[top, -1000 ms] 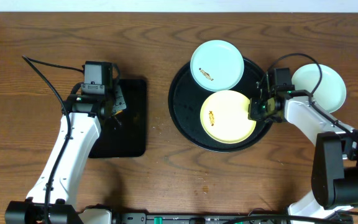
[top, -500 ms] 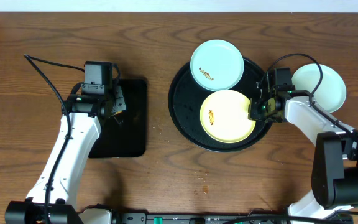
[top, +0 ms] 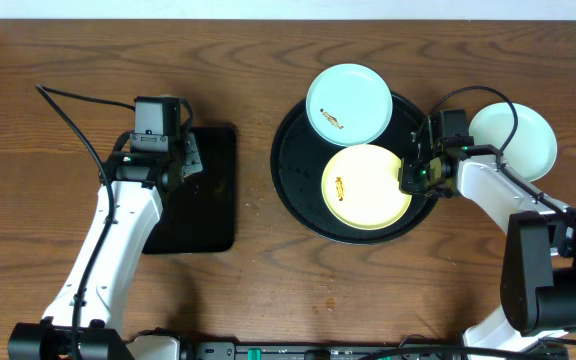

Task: Clean dirty plates on tray and stack at the side
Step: 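Lift the sponge from the black tray with the left gripper, then scrub the yellow plate with the sponge in the left gripper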

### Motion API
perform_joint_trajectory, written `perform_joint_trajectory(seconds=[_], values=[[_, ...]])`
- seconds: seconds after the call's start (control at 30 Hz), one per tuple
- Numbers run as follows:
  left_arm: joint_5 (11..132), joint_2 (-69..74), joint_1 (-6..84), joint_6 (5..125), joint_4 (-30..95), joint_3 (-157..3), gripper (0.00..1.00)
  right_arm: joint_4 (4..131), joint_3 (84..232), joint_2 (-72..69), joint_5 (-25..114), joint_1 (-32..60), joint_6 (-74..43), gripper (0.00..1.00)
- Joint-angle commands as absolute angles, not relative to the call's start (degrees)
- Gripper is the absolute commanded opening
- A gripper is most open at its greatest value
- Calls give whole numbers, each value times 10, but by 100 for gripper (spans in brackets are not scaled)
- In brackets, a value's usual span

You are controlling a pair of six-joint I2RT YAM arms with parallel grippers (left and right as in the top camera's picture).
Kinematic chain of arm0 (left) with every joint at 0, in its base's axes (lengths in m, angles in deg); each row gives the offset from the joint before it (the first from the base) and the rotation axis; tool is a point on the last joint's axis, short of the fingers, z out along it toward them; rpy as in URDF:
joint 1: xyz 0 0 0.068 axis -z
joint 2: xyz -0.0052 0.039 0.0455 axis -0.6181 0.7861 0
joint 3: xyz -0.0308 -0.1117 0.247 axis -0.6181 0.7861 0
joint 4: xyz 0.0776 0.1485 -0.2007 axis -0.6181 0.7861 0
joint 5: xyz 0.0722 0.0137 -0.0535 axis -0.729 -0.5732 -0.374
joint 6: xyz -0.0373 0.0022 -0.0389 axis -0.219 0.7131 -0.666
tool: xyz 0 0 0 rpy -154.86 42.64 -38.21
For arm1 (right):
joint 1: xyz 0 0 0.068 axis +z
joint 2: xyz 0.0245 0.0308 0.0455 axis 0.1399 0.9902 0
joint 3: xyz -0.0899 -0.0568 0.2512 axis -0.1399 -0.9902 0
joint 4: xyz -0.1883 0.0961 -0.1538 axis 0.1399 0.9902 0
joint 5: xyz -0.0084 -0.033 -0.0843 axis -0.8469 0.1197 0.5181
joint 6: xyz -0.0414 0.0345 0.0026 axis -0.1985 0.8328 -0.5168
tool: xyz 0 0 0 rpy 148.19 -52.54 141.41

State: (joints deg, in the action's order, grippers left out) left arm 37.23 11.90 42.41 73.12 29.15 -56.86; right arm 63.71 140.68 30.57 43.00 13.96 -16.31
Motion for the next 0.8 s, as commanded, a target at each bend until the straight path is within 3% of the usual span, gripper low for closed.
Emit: perform_joint_trajectory(seconds=[0.0,0.23,0.33,0.4,0.77], values=[[371,120,422,744,289,-576,7,641,1395,321,457,138,-162,18],[534,120,431,745,356,-653,7,641,1395,321,457,138,-162,17],[588,120,456,745,355,-667,7,641,1395,321,457,138,-162,6],[593,122,482,743,353,-667,7,641,1395,321,457,138,-162,1],[591,236,645,734,292,-666,7,641,1395,321,443,143,-162,1]])
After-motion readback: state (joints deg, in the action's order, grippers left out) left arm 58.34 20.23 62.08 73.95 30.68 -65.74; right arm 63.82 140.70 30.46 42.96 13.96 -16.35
